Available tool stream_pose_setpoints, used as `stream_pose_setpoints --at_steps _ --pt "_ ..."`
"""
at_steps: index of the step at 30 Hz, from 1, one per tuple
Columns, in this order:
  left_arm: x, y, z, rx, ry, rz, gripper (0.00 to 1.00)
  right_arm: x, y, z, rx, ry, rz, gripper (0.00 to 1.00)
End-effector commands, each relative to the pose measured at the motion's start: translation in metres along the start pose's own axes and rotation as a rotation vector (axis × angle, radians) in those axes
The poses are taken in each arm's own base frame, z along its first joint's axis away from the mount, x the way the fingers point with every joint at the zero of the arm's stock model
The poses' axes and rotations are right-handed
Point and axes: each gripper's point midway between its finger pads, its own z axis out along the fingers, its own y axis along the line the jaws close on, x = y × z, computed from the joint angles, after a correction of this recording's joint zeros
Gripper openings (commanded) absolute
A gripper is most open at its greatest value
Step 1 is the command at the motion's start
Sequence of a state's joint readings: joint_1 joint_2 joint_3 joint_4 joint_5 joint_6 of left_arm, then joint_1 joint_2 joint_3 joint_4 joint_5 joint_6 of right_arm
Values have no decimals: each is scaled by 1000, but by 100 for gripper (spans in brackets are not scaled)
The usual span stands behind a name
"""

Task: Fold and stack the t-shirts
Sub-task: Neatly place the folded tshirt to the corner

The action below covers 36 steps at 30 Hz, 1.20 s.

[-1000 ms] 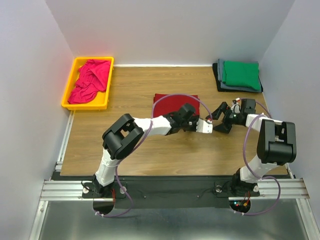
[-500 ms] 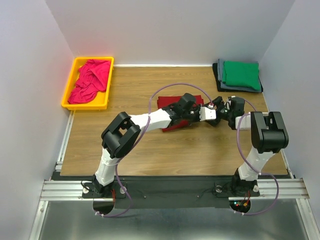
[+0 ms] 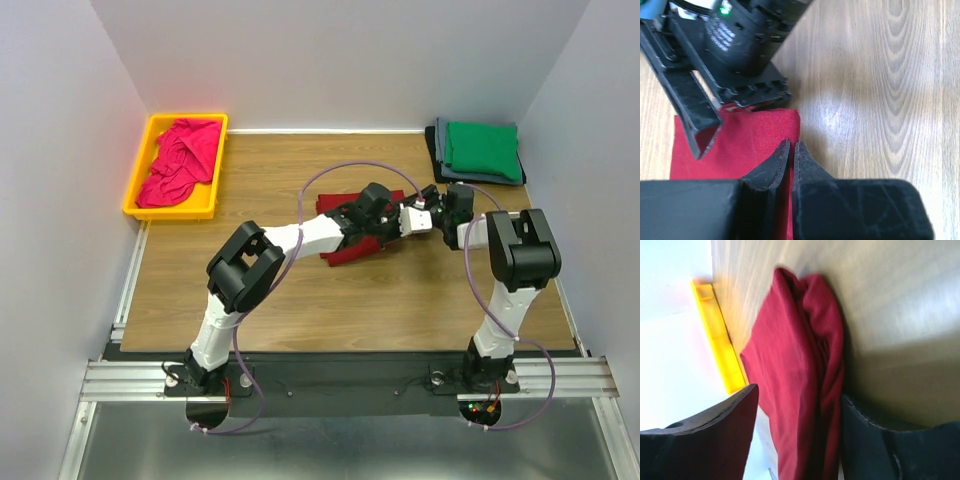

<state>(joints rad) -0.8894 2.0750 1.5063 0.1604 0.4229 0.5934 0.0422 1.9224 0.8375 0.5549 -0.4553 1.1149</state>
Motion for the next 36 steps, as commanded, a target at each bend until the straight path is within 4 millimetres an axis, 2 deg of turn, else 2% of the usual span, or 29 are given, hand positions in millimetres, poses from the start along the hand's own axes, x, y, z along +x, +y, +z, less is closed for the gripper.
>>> stream_pose_setpoints --at_steps 1,3,7,8,10,11,12,13,14,15,17,18,19,20,22,23,24,25,26,28,30,31,32,33,36 --pt "-43 16 -7 -10 -113 30 0 -13 -5 18 15 -56 -51 64" --pt "-44 16 -7 -6 -117 44 0 -14 -8 20 21 -64 -55 63" --pt "-43 19 -5 -9 -113 47 0 -12 -5 24 5 -58 -87 49" --pt "-44 19 -5 -9 -115 54 0 -12 -5 25 2 -54 -106 34" --pt "-46 19 -6 -8 -119 55 0 -12 -4 26 -1 -53 -130 16" --pt "-49 21 -9 -14 -124 54 0 -14 2 27 -15 -51 -171 2" --pt "-47 23 -11 -17 -113 44 2 -15 4 28 -13 -45 -196 1" --pt "-47 23 -15 -17 -107 36 17 -16 2 28 12 -33 -236 1" --pt "-48 24 -25 -23 -90 14 27 -23 18 28 -12 -43 -279 1" --pt "-46 26 -32 -38 -77 -16 38 -28 26 28 -11 -50 -318 1" --pt "-44 28 -50 -43 -66 -91 44 -35 25 26 47 -44 -432 0" --pt "-38 25 -71 -19 -56 -173 47 -50 47 25 31 -79 -491 1" --pt "-32 25 -81 -17 -43 -210 50 -56 46 23 59 -88 -580 1" --pt "-29 26 -91 -26 -39 -242 51 -63 53 20 62 -104 -626 1" --pt "-6 18 -125 -31 27 -344 52 -83 76 19 76 -140 -769 1" --pt "-2 23 -128 -43 29 -357 54 -84 69 18 103 -129 -801 1" --pt "2 22 -139 -62 41 -376 59 -89 71 18 118 -132 -841 0" --pt "12 29 -147 -122 79 -402 61 -100 83 19 116 -152 -889 1" --pt "11 34 -158 -157 79 -422 61 -105 80 18 145 -144 -967 1" --pt "23 33 -168 -183 110 -439 61 -116 86 20 166 -160 -1032 1" --pt "22 36 -181 -228 108 -453 61 -135 99 23 191 -198 -1130 1" --pt "28 33 -184 -239 123 -459 61 -142 97 23 217 -194 -1158 1" --pt "23 33 -190 -254 110 -460 61 -154 107 25 225 -214 -1197 1" --pt "27 31 -192 -258 118 -465 61 -164 107 23 254 -225 -1218 1" --pt "27 26 -200 -274 114 -473 61 -192 132 21 251 -291 -1255 1"
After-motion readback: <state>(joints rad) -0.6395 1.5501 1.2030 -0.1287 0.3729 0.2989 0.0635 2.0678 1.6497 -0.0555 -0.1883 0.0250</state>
